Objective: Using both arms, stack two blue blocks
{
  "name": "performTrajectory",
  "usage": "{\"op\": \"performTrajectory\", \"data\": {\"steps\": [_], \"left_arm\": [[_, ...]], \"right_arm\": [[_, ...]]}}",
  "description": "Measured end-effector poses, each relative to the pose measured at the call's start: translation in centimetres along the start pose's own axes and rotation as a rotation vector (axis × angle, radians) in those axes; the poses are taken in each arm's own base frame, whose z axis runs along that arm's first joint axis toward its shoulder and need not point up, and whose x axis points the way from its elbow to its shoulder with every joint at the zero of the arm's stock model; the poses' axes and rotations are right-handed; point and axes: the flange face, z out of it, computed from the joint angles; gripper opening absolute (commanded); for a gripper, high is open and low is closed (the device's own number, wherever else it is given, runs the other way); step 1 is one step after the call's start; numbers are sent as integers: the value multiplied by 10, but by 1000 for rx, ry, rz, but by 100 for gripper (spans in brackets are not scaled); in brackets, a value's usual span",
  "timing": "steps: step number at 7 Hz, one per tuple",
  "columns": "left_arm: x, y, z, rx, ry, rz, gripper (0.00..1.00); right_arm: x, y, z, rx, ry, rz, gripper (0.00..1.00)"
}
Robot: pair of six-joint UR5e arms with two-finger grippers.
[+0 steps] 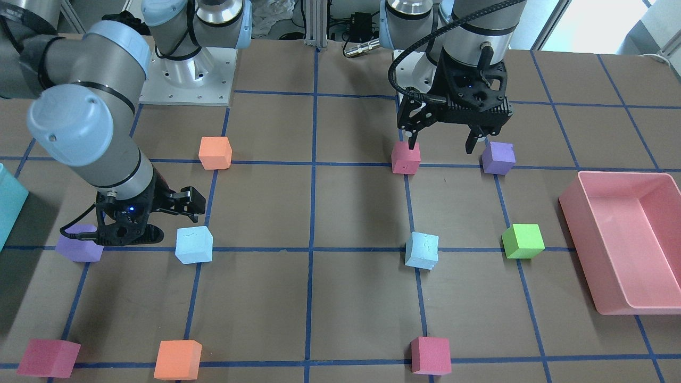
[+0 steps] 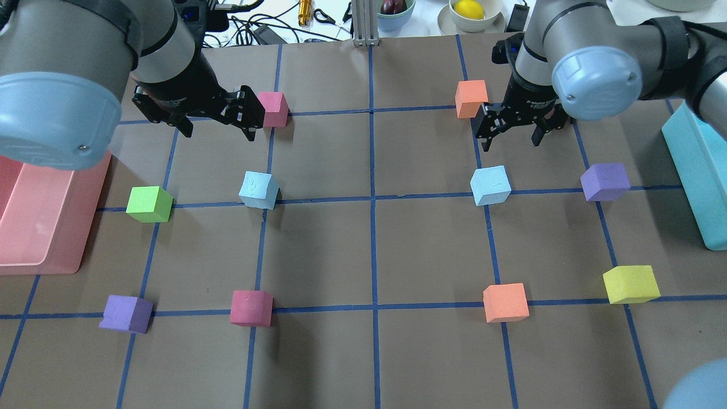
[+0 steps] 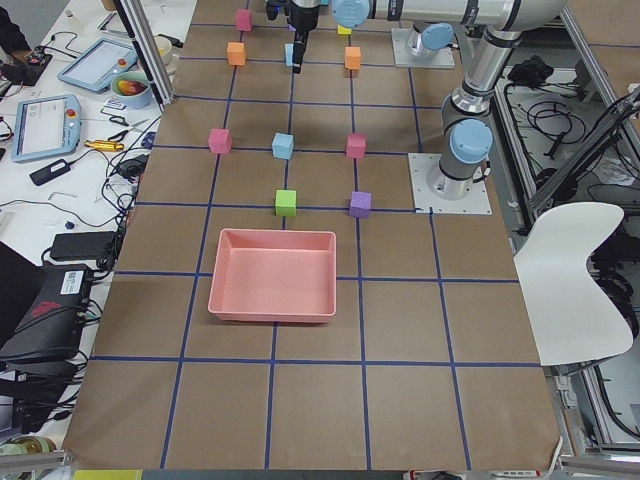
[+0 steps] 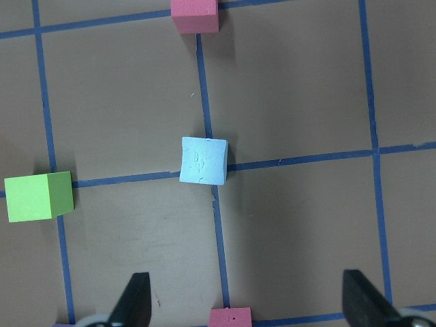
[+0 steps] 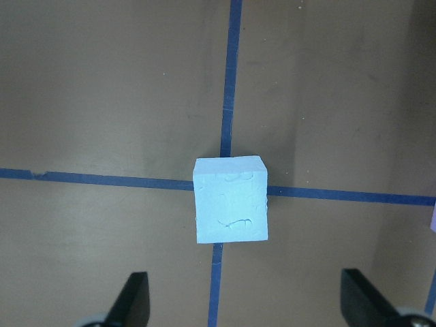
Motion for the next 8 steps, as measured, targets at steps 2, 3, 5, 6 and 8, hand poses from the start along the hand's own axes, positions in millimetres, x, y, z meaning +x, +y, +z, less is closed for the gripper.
{"op": "performTrajectory", "data": {"steps": [2, 3, 5, 6, 8], "left_arm": [[1, 3, 11, -23, 0, 6, 100], [3, 2, 35, -49, 2, 9, 100], [6, -9, 102, -48, 5, 21, 100], [6, -11, 129, -56, -1, 48, 100], [-4, -29, 177, -61, -26, 120, 100]], "right_arm": [[1, -3, 46, 7, 3, -65, 100], [1, -7, 74, 5, 1, -75, 100], [1, -15, 112, -10, -11, -79, 37], [1, -15, 118, -15, -13, -78, 0], [1, -16, 117, -12, -12, -77, 0]]}}
